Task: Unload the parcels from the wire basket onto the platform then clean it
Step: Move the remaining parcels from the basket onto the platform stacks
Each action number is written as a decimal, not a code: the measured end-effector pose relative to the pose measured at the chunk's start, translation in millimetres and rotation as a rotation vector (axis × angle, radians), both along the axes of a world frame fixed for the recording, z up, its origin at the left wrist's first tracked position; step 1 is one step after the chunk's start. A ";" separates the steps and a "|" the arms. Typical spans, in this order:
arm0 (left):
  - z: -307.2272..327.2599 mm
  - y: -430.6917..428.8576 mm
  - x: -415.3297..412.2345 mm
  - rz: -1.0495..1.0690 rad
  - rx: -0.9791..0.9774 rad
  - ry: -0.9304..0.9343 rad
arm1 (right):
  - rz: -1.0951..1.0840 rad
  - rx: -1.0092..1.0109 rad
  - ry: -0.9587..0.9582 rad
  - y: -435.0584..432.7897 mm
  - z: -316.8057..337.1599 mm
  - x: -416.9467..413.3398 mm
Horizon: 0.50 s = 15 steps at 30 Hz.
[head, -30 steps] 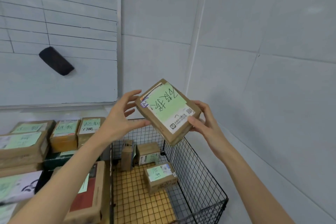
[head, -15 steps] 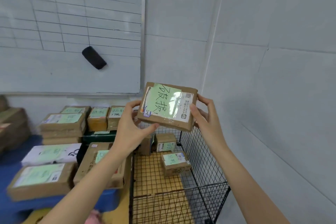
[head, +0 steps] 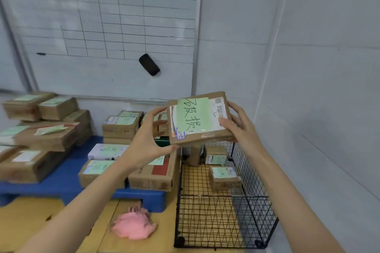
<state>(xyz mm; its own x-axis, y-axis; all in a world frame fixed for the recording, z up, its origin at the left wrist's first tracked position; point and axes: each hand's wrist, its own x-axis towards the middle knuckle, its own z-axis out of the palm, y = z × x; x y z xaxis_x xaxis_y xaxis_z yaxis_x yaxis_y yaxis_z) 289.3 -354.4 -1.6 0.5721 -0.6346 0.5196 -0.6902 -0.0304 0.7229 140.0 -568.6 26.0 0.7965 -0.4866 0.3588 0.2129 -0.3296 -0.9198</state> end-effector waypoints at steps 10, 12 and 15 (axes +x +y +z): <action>4.2 36.7 4.4 -0.003 -0.094 -0.067 | 0.037 -0.085 0.053 24.7 22.6 25.9; 4.8 48.1 10.5 0.032 -0.113 -0.064 | 0.030 -0.095 0.034 38.5 25.9 38.0; 3.1 67.4 24.4 0.068 -0.166 -0.033 | 0.022 -0.061 -0.004 67.1 29.9 58.2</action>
<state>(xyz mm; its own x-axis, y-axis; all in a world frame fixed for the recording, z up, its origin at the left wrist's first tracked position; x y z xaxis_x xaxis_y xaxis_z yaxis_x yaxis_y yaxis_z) 313.8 -287.0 1.4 0.5916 -0.4988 0.6334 -0.7144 0.0397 0.6986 198.2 -501.5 55.9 0.8051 -0.4461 0.3909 0.2248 -0.3803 -0.8971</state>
